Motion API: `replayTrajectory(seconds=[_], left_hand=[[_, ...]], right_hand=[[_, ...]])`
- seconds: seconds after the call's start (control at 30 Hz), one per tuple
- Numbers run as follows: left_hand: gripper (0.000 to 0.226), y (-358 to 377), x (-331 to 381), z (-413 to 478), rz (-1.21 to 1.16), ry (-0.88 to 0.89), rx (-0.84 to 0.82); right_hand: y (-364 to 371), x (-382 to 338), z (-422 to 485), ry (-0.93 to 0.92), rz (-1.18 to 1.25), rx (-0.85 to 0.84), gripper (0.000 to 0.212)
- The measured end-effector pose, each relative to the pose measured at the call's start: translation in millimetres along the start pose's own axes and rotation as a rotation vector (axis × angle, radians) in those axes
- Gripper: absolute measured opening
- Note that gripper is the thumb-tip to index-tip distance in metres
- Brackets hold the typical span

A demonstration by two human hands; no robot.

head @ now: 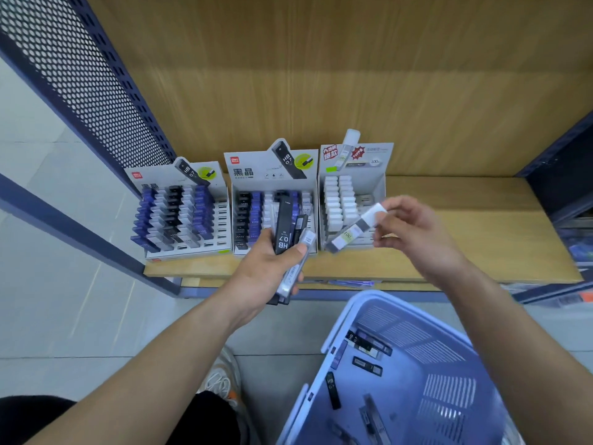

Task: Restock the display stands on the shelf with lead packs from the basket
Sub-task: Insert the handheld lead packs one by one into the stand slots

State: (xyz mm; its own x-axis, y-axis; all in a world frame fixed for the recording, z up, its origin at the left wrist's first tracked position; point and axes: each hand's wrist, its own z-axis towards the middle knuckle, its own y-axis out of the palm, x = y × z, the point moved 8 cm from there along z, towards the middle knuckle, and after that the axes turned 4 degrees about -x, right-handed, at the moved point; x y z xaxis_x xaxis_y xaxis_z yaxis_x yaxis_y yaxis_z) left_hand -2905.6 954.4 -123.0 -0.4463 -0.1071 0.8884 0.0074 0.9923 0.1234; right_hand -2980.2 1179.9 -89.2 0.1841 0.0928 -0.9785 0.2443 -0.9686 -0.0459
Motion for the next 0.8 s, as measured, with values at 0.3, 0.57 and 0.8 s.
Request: replayTrajectory(seconds=[0.3, 0.57, 0.8], left_hand=[[0.014, -11.2, -26.3, 10.8, 0.088, -0.079, 0.065], [0.017, -10.1, -29.1, 17.1, 0.096, -0.089, 0.049], [0.017, -8.3, -29.0, 18.5, 0.095, -0.085, 0.035]], right_hand=[[-63.4, 23.4, 43.7, -0.056, -0.520, 0.241, 0.010], [-28.2, 45.6, 61.7, -0.063, -0.670, 0.029, 0.009], [-27.4, 42.1, 57.5, -0.125, -0.630, 0.114, 0.006]])
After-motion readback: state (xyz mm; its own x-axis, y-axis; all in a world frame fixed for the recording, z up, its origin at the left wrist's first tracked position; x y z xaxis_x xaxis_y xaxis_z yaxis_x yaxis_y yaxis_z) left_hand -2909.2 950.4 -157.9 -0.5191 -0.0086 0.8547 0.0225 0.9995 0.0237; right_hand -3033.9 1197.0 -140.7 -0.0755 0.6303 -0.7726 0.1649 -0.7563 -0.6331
